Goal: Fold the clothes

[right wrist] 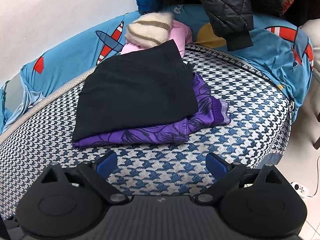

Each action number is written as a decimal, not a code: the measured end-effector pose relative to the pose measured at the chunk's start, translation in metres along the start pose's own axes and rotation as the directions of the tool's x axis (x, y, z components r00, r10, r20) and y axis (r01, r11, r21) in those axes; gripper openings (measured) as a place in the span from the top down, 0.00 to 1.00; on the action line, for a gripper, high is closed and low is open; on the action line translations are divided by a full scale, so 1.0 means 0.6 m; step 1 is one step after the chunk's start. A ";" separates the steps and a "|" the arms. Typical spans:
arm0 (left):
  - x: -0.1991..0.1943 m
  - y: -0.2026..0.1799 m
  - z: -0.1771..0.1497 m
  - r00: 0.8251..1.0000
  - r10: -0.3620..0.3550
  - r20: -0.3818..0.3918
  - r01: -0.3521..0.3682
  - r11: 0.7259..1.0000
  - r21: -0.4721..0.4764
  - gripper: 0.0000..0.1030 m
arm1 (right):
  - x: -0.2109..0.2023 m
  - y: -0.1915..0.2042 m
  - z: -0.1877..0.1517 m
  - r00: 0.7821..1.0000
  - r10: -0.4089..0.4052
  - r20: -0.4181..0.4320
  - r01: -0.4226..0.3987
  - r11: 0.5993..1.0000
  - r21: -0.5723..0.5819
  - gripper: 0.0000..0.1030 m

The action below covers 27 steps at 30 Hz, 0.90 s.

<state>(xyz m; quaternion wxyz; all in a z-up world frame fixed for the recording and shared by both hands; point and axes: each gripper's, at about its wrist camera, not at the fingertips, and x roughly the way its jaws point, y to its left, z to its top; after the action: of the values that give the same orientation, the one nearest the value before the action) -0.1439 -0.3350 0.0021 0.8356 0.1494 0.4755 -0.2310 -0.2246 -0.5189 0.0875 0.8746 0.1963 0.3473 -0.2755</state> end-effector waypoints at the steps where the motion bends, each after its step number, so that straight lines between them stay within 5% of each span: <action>1: 0.001 0.000 0.003 1.000 -0.001 -0.006 0.001 1.000 0.001 0.00 | 0.000 0.000 0.000 1.000 0.000 0.000 0.000 1.000 0.001 0.07; 9: 0.011 0.006 0.021 0.998 -0.011 -0.055 0.011 1.000 0.008 0.00 | 0.000 0.001 0.000 1.000 -0.013 -0.003 0.013 1.000 0.002 0.04; 27: -0.009 0.009 -0.010 1.000 -0.015 -0.022 0.015 1.000 0.015 0.00 | 0.010 0.007 -0.004 0.998 -0.049 -0.045 0.047 0.998 -0.034 0.04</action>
<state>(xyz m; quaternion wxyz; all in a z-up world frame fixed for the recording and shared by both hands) -0.1477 -0.3263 0.0039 0.8273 0.1548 0.4840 -0.2393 -0.2196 -0.5166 0.0825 0.8627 0.1798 0.3764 -0.2861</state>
